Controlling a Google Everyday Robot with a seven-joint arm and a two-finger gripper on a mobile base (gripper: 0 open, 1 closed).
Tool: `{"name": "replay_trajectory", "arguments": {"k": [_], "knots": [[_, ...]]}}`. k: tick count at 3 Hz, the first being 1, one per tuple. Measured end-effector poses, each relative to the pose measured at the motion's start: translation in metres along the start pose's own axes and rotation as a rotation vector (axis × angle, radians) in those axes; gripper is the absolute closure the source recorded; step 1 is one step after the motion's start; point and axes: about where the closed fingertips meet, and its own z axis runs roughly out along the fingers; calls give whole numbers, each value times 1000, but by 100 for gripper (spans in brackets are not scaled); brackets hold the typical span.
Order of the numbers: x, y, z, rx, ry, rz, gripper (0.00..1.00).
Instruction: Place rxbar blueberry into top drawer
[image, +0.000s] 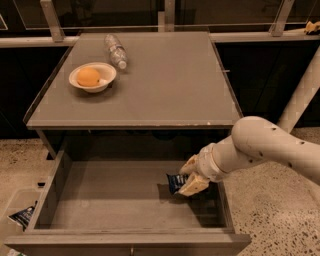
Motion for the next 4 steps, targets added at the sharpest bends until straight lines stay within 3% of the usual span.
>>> {"name": "replay_trajectory", "arguments": {"k": [2,3,4], "knots": [[31,57,44,-135,113,0,100],[32,60,45,-141,116,1,100],[32,60,45,-141,116,1,82]]}}
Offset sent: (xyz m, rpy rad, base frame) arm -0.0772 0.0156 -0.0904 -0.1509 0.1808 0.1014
